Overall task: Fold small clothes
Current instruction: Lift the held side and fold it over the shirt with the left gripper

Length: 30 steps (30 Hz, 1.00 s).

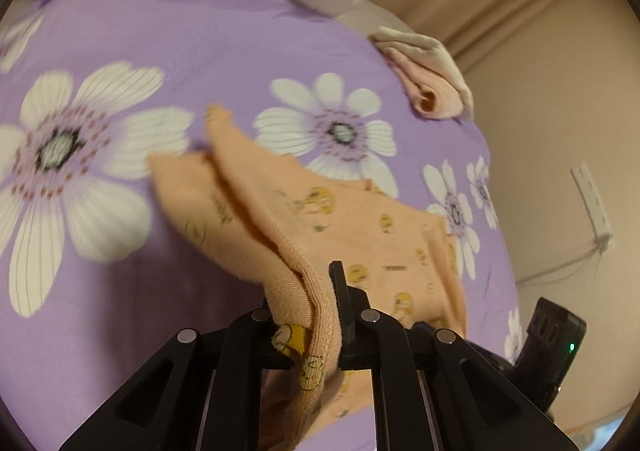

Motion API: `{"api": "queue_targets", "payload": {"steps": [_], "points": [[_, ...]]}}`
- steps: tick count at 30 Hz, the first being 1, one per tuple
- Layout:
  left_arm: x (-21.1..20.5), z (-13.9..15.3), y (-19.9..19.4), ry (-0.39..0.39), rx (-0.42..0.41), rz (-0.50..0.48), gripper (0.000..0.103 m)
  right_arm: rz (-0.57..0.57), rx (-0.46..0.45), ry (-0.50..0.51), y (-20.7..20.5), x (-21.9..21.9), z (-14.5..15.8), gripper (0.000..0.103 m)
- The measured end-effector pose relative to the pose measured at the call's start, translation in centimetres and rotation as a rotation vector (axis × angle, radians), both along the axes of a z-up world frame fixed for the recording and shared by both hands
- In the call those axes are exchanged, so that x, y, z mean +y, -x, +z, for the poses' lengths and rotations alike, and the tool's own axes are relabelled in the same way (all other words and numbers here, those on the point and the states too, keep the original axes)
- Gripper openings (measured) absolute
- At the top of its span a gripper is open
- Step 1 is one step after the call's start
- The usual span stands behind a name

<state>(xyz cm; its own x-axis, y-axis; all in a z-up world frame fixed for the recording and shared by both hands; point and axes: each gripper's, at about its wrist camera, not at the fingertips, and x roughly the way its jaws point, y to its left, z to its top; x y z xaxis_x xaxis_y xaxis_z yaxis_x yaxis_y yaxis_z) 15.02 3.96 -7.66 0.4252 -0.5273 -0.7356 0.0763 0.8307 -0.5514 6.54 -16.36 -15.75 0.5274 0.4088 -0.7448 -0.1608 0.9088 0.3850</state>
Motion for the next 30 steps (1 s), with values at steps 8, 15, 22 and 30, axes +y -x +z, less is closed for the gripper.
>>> {"api": "queue_targets", "payload": {"steps": [8,15,22,30], "points": [[-7.1,2.8,-0.4,-0.095,-0.065,-0.133,0.01,-0.136,-0.022,-0.099,1.0,-6.3,0.5,0.012],[-14.2,2.2,0.1,-0.18,-0.054,-0.311,0.01,-0.249,-0.026,-0.168,2.5,-11.9,0.1,0.012],[-17.9,-1.9,0.1,-0.195,0.07,-0.387,0.01,-0.283,-0.007,-0.228,3.0,-14.6,-0.6,0.015],[-17.8,-0.3,1.7,-0.127,0.031,-0.456,0.049,-0.24,-0.008,-0.334,2.4,-14.3,-0.7,0.038]]}}
